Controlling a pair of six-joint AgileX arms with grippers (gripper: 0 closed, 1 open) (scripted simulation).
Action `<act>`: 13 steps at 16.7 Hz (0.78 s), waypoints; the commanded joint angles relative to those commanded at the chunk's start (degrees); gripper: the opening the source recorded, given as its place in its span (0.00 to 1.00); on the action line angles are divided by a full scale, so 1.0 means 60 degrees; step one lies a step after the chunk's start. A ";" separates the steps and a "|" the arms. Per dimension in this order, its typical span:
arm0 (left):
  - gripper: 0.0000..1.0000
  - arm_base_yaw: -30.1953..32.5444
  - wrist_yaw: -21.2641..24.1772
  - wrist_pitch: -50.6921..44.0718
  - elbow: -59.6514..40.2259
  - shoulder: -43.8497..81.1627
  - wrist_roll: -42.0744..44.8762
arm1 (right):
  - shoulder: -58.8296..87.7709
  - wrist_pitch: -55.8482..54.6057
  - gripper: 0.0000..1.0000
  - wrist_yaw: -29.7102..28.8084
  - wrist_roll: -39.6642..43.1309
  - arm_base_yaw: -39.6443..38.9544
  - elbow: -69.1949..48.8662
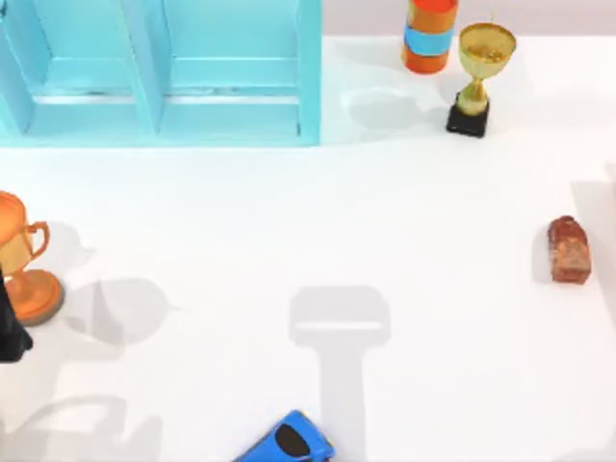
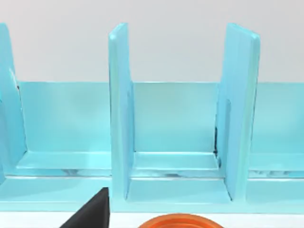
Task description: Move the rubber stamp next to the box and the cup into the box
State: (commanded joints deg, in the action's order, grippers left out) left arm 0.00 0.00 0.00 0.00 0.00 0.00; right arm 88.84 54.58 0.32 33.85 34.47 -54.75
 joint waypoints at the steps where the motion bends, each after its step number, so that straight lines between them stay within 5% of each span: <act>1: 1.00 0.0000 0.0000 0.0000 0.0000 0.0000 0.0000 | 0.0000 0.0000 0.30 0.0000 0.0000 0.0000 0.0000; 10: 1.00 0.0000 0.0000 0.0000 0.0000 0.0000 0.0000 | 0.0000 0.0000 0.98 0.0000 0.0000 0.0000 0.0000; 13: 1.00 0.0000 0.0000 0.0000 0.0000 0.0000 0.0000 | 0.0000 0.0000 1.00 0.0000 0.0000 0.0000 0.0000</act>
State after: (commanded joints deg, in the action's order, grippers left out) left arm 0.00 0.00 0.00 0.00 0.00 0.00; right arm 88.84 54.58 0.32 33.85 34.47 -54.75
